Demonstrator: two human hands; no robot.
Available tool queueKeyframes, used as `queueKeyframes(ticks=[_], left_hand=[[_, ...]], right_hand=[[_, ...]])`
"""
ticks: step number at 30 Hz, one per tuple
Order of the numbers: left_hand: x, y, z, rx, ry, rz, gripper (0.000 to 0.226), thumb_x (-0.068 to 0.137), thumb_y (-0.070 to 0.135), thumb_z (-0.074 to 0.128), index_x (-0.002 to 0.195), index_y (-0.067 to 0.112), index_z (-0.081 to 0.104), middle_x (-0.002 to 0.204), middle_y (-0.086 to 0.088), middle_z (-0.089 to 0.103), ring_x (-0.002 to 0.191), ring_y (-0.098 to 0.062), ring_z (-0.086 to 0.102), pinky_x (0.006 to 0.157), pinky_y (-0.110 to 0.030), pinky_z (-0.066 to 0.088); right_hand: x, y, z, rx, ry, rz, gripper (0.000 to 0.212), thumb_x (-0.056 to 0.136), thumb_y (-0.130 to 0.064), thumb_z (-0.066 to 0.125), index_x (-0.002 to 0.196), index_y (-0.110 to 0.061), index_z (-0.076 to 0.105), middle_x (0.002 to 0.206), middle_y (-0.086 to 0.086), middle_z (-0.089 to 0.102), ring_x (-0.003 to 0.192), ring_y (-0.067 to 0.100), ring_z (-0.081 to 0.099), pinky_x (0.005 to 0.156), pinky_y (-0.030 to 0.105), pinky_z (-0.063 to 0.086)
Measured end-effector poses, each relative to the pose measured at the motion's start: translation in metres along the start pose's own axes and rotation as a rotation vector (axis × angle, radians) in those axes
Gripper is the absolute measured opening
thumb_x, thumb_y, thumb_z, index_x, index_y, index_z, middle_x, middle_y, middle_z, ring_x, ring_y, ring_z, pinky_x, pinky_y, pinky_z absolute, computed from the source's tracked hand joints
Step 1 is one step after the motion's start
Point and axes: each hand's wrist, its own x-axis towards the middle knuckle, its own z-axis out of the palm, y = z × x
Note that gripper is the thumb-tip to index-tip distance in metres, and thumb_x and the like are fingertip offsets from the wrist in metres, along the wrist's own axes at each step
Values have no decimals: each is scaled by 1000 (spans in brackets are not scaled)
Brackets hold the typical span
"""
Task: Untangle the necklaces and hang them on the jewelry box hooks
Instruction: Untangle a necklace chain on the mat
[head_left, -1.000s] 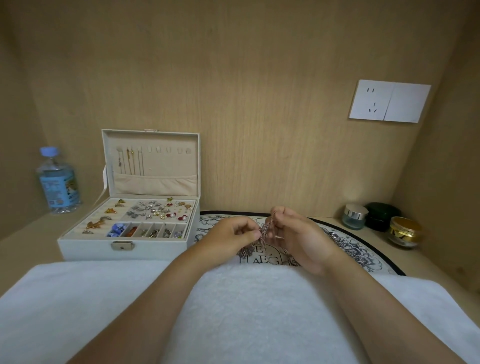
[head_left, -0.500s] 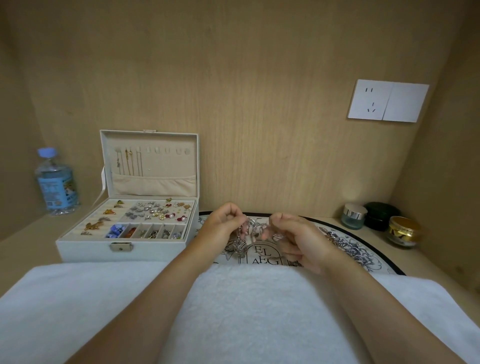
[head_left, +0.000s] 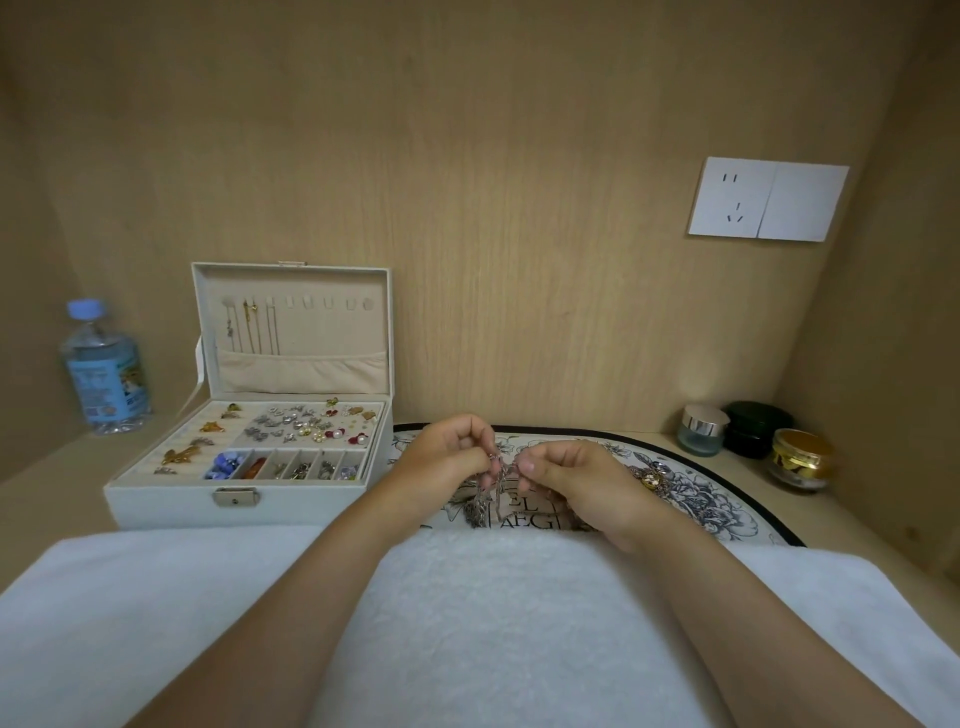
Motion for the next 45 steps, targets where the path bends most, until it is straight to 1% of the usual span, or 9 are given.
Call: queueKeyframes(ticks=[5, 12, 18, 23, 27, 30, 34, 39, 45], left_hand=[[3, -7, 6, 223, 20, -44, 11, 99, 20, 55, 94, 17, 64, 63, 2, 66, 54, -15, 54, 63, -27, 43], [-3, -3, 8, 107, -73, -61, 15, 97, 13, 59, 100, 4, 70, 79, -12, 68, 49, -16, 56, 46, -24, 48], [0, -9, 5, 108, -34, -48, 7, 92, 16, 69, 93, 13, 74, 87, -31, 63, 53, -27, 61, 51, -29, 52], [0, -10, 10, 230, 18, -9, 11, 95, 23, 64, 89, 17, 71, 79, 1, 67, 51, -18, 62, 54, -28, 50], [-2, -8, 10, 231, -16, 29, 12, 98, 18, 59, 94, 10, 66, 82, -6, 60, 58, -15, 57, 54, -22, 49], [-2, -6, 12, 168, -13, 56, 12, 99, 12, 56, 91, 9, 64, 78, 4, 55, 64, -14, 49, 54, -15, 49], [0, -9, 11, 215, -27, 70, 13, 99, 16, 56, 92, 13, 66, 76, 12, 61, 60, -10, 54, 55, -21, 49], [1, -13, 9, 268, 65, 111, 8, 95, 20, 63, 91, 26, 62, 88, 10, 61, 54, -13, 58, 57, -31, 48], [0, -12, 10, 252, 73, 98, 7, 90, 24, 71, 85, 25, 74, 92, 8, 73, 61, -21, 70, 74, -48, 55]], right_hand=[[4, -1, 0, 171, -13, -31, 22, 104, -15, 47, 88, -14, 61, 76, 1, 65, 70, 15, 58, 68, 26, 49], [6, 3, 1, 135, -15, -60, 25, 102, -15, 52, 79, -15, 61, 71, 3, 51, 56, 14, 48, 68, 35, 47], [4, -2, 3, 119, 27, -48, 20, 101, -16, 55, 83, -14, 63, 67, 1, 44, 49, 11, 31, 48, 23, 29], [3, -4, 4, 25, 144, -120, 5, 92, -9, 69, 89, -13, 71, 63, 1, 47, 46, 8, 36, 43, 18, 32], [-1, -6, 1, -52, 197, -181, 10, 85, -6, 76, 79, -14, 77, 70, -4, 68, 57, 5, 53, 56, 15, 43], [-1, -6, 0, -103, 207, -152, 16, 85, -13, 75, 70, -17, 77, 79, -3, 72, 70, 7, 62, 69, 23, 48], [-2, -7, 1, -70, 156, -114, 23, 82, -28, 80, 76, -6, 76, 85, 10, 73, 77, 8, 63, 75, 24, 48], [-2, -6, 3, -43, 125, -69, 17, 88, -29, 75, 79, -15, 76, 83, 1, 75, 80, 6, 64, 86, 32, 50], [-3, -8, 3, 0, 116, -80, 18, 93, -24, 68, 79, -15, 76, 67, 4, 60, 58, 13, 44, 54, 22, 35]])
